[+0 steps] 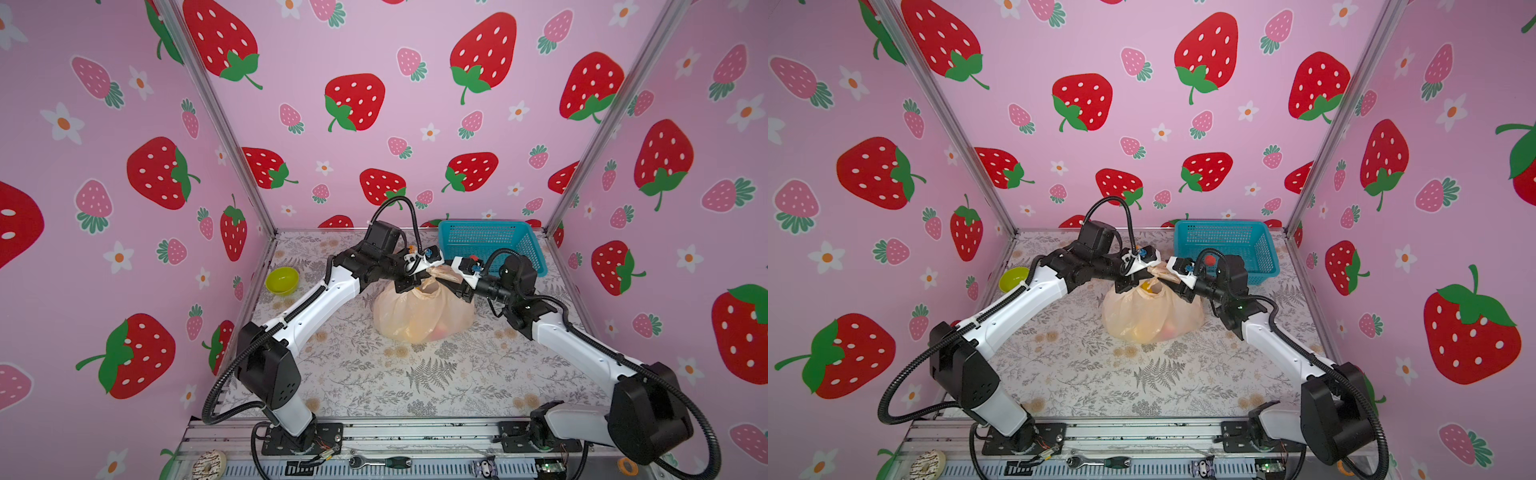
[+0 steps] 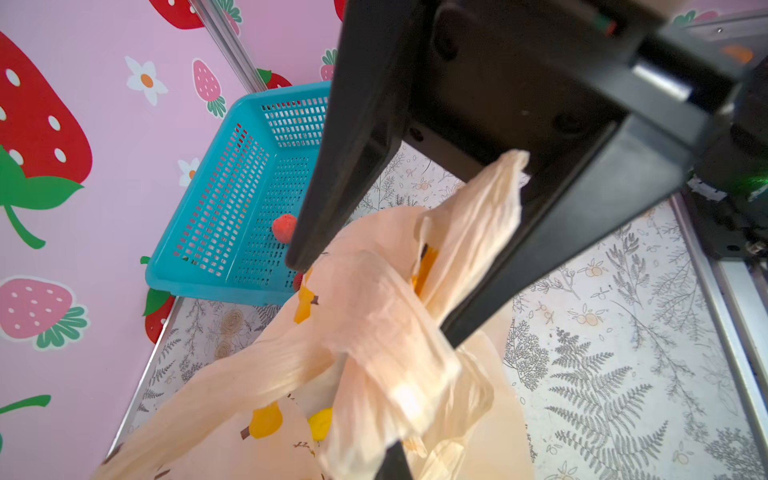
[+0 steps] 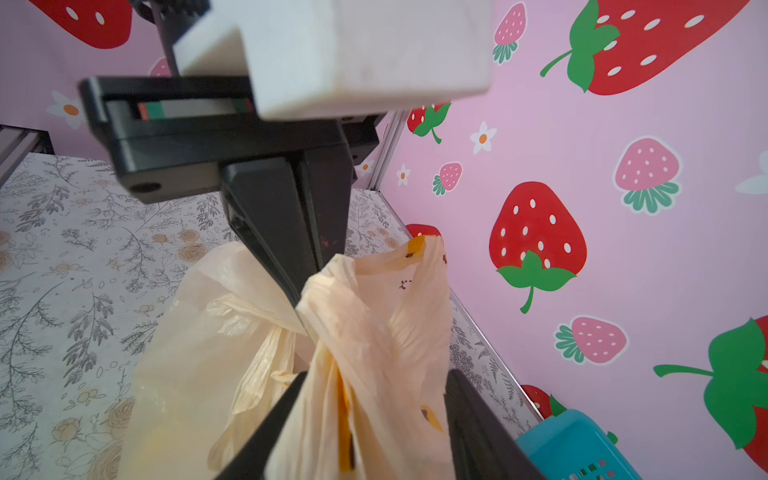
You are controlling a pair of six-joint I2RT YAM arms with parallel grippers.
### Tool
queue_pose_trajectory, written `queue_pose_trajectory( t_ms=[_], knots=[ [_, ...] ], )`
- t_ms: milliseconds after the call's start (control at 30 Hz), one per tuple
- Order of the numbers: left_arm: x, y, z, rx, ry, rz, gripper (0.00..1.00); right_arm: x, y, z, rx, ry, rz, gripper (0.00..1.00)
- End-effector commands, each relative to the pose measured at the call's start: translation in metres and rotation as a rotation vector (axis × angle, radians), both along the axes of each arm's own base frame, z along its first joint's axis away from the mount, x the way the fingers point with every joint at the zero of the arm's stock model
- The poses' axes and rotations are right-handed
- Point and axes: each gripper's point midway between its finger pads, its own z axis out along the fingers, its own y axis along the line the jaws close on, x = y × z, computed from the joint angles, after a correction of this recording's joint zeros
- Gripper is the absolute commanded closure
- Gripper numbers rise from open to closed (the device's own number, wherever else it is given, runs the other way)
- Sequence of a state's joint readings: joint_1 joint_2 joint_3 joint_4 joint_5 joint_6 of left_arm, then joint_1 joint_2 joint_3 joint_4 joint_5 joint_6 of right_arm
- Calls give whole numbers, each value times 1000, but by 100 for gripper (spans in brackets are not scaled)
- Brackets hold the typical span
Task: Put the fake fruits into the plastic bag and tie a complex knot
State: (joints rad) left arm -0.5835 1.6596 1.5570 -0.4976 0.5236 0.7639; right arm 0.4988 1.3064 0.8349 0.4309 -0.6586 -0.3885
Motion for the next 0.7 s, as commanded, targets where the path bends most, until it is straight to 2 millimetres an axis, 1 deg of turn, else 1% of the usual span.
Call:
queue_pose_trajectory(
  t_ms=[0,100,167,233,300,433,667],
  knots=[
    [-3,-2,9,-7,-70,-39,100,2,7,-10,-44,-19,19,44],
    [-4,-3,10,-5,-72,-41,100,4,10,-17,-62,-11,23,44],
    [-5,-4,10,-5,-73,-44,100,7,11,-20,-67,-6,17,46],
    [-5,-4,9,-2,-74,-43,100,8,13,-21,-65,-3,22,48],
    [-5,-4,9,-1,-72,-45,100,9,17,-21,-62,1,33,52],
    [-5,-5,7,5,-69,-43,100,8,23,-20,-61,-2,44,54],
    [-4,-5,7,11,-68,-34,100,10,28,-22,-59,8,45,72]
  ],
)
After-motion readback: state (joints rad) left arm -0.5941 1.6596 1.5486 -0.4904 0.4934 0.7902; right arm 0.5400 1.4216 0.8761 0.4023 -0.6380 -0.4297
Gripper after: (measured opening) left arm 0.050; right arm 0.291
